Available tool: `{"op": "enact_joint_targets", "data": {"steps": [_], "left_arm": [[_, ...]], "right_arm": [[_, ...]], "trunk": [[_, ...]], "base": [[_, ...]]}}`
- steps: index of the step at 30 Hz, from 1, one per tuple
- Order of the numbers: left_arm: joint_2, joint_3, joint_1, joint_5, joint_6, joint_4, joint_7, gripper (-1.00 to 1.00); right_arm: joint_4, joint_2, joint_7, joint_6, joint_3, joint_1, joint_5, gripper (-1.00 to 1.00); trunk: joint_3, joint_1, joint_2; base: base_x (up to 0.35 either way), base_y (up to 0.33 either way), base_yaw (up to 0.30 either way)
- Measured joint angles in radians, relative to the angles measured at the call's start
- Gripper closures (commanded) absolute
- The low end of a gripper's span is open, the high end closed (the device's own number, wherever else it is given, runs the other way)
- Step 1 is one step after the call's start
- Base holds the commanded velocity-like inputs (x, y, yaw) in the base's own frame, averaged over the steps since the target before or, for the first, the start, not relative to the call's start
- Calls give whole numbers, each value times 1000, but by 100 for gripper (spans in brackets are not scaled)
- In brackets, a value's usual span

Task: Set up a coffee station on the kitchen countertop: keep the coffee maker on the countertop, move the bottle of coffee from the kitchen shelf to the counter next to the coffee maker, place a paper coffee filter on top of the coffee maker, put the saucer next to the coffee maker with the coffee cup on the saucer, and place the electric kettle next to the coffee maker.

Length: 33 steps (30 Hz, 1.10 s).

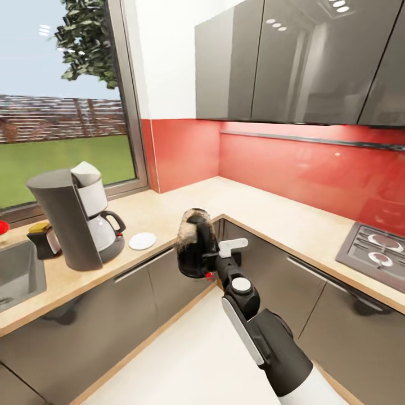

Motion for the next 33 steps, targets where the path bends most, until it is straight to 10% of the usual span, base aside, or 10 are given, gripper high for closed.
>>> {"op": "enact_joint_targets", "data": {"steps": [18, 25, 33], "left_arm": [[-2, -1, 0, -2, 1, -1, 0, -100], [-2, -2, 0, -2, 2, 0, 0, -100], [-4, -2, -1, -3, 3, 2, 0, -100]], "right_arm": [[4, -6, -32, -74, 56, 0, -8, 100], [5, -45, -26, -81, 55, 1, 124, 100], [-5, -116, 322, -84, 12, 0, 137, 100]], "trunk": [[-11, 0, 0], [-11, 0, 0], [-11, 0, 0]], "base": [[0, 0, 245], [4, 0, 12], [165, -144, 0]]}}
